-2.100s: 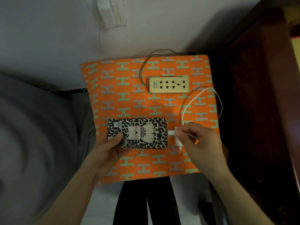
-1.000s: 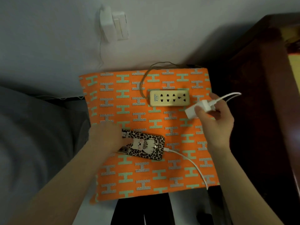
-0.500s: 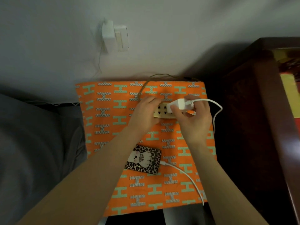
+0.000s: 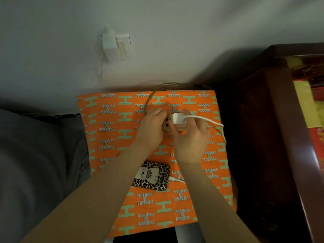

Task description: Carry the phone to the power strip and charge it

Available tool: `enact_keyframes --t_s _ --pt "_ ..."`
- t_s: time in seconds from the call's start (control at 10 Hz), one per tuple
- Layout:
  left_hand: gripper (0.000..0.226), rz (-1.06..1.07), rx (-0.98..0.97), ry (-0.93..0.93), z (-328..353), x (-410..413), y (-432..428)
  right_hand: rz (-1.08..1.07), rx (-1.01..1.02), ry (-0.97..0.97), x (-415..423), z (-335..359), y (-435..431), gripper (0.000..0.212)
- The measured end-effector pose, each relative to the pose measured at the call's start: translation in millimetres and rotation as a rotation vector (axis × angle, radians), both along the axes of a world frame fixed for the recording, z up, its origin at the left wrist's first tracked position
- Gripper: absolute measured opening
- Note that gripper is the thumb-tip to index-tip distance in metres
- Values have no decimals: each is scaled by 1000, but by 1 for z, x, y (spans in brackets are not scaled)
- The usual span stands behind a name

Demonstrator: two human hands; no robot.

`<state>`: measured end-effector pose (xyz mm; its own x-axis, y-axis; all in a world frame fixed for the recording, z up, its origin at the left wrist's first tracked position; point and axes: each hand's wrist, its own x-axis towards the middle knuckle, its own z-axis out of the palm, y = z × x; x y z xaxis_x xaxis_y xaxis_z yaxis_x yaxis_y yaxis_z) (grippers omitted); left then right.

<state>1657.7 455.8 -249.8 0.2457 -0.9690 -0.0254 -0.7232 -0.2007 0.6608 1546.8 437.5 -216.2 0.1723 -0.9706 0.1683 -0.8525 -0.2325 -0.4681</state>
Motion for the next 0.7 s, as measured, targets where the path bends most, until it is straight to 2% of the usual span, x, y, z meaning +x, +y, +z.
enact_keyframes --t_s 0.2,0.3,0.4,0.5,0.6,0.7 --pt "20 11 35 -23 2 -4 1 2 -26 -14 -4 -11 2 46" --pt "26 -37 117 -44 6 -2 0 32 16 -66 -5 -10 2 49" --pt "51 -163 227 -18 29 9 0 108 169 -124 -20 8 3 49" --pt "75 -160 275 35 77 29 10 161 390 -59 -44 45 14 61" --pt "65 -108 174 -38 147 56 22 250 321 -1 -46 107 15 56" --pt "59 21 -1 -44 239 71 39 291 108 -83 -27 195 9 42"
